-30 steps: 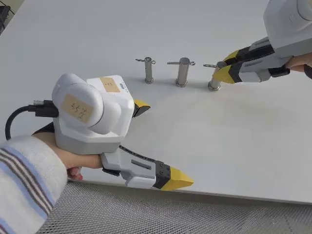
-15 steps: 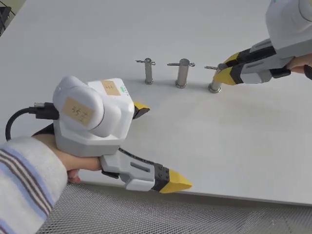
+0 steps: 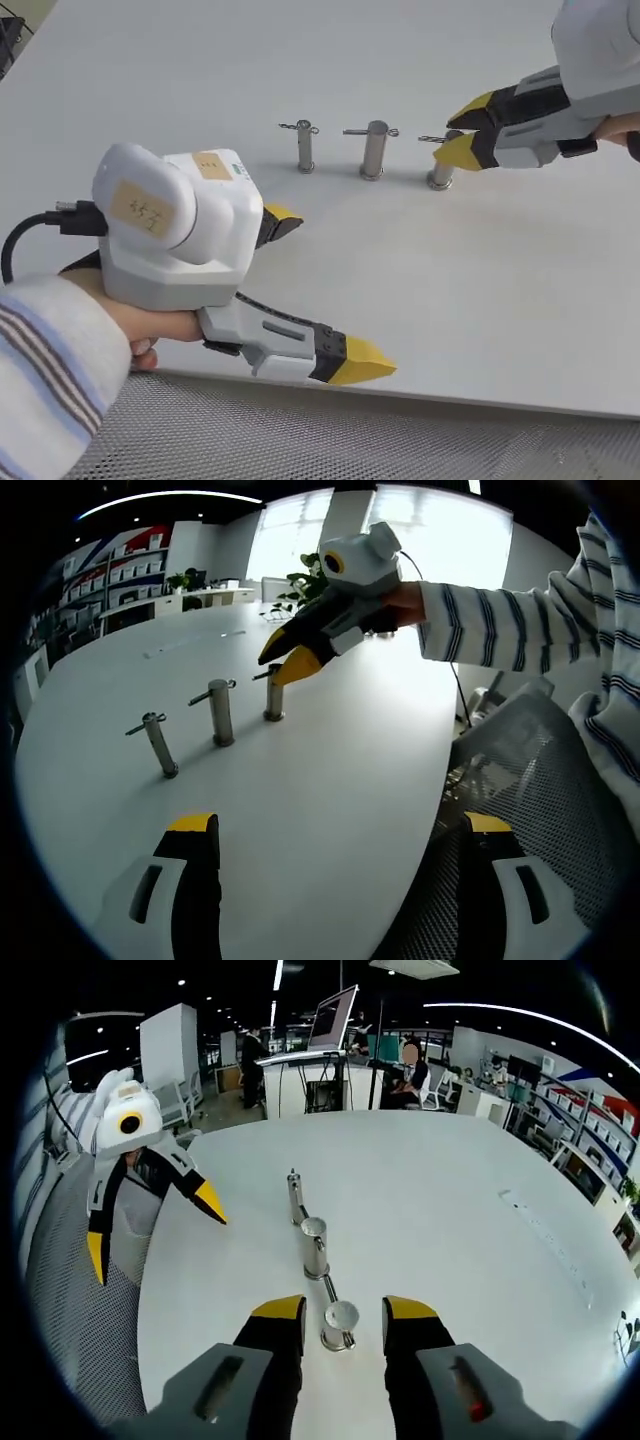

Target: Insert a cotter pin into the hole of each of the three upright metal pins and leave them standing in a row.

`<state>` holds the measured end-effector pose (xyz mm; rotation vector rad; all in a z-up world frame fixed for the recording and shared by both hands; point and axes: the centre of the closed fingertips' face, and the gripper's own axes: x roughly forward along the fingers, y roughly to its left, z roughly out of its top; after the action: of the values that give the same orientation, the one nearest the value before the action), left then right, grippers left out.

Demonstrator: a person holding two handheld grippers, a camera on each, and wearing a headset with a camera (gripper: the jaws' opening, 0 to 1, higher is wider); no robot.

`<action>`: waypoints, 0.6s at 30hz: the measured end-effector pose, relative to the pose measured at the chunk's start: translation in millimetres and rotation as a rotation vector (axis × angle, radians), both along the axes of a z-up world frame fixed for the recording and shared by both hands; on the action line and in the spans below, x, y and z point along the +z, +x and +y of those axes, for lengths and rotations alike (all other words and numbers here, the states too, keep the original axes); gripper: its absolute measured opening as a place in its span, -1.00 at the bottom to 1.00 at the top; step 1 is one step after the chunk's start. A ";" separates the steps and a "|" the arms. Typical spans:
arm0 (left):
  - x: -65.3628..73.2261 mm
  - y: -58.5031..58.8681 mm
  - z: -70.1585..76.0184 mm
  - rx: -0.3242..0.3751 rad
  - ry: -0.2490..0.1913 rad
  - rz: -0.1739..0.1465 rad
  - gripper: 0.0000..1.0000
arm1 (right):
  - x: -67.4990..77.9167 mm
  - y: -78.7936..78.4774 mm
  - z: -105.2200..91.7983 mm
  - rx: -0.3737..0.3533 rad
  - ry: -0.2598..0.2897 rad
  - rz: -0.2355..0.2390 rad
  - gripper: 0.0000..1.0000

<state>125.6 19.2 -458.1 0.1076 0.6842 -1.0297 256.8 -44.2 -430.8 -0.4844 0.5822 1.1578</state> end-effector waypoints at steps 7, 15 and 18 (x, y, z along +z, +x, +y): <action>11.6 11.1 9.0 0.065 -0.025 -0.022 0.98 | 11.8 -12.3 -6.8 -0.043 0.036 0.013 -0.12; 21.6 21.2 18.3 0.122 -0.039 -0.043 0.94 | 15.9 -28.2 -13.6 -0.108 0.063 -0.011 0.22; 28.3 27.4 21.3 0.155 -0.057 -0.054 0.95 | 18.1 -30.5 -15.6 -0.140 0.089 0.015 0.26</action>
<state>153.0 40.5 -429.9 0.0327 0.6040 -0.8935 226.3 -59.9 -412.7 -0.3541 0.5662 1.0501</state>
